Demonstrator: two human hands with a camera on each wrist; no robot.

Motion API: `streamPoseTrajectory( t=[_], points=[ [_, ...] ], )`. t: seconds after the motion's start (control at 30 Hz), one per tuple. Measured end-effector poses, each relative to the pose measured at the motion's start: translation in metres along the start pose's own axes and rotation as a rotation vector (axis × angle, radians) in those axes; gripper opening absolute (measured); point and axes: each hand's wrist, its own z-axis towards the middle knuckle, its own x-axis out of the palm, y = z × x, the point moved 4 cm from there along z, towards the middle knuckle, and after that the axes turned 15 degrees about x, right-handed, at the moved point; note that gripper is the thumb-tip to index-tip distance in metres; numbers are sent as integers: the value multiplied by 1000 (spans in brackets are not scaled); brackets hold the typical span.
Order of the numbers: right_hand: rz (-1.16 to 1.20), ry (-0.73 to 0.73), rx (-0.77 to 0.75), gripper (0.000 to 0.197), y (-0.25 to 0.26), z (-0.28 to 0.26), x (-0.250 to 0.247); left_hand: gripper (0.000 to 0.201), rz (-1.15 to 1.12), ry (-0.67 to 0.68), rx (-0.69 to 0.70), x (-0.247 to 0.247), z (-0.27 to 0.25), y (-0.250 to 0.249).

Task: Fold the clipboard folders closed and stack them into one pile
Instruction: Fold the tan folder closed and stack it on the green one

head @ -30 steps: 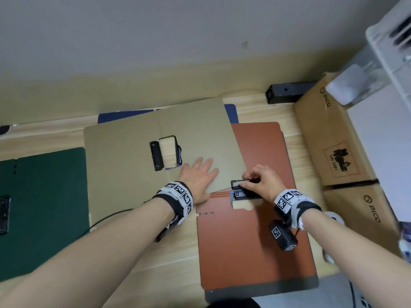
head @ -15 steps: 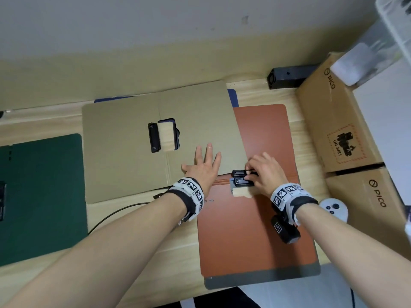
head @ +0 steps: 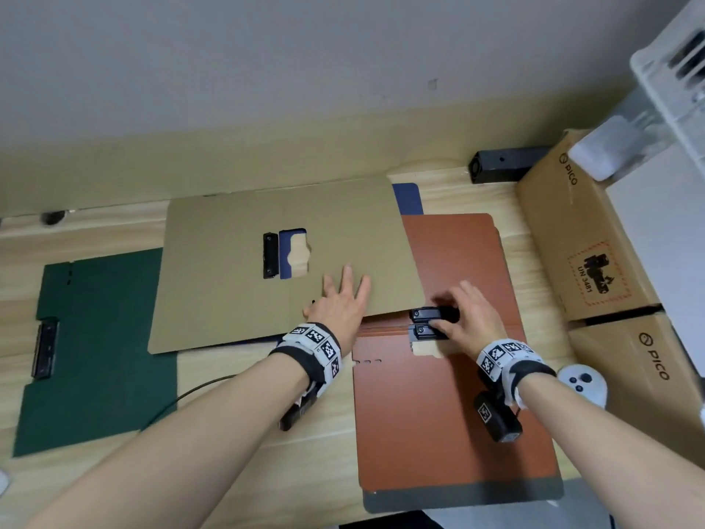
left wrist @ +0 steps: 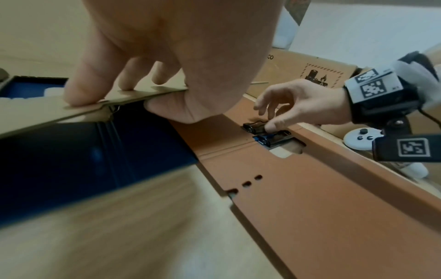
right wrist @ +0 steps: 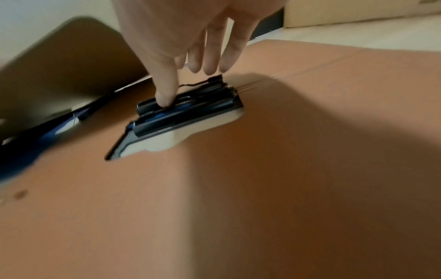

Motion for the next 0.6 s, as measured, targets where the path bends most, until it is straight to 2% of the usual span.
streamPoseTrajectory(
  t=[0.1,0.17,0.27,0.37,0.47,0.6],
  points=[
    [168,-6,130,22,-2,5,-2,99,-24,42,5,10,-18,-9],
    [282,49,192,35,7,8,-4,99,-25,52,28,17,-33,-16],
    [470,274,240,40,40,1,-6,103,-36,59,55,30,-52,-27],
    [627,441,313,20,62,-15,11,110,-36,41,55,44,-73,-32],
    [613,429,320,13,61,-25,29,102,-58,46,53,53,-101,-28],
    [594,342,319,10,55,-42,28,76,-38,40,55,61,-138,-7]
  ],
)
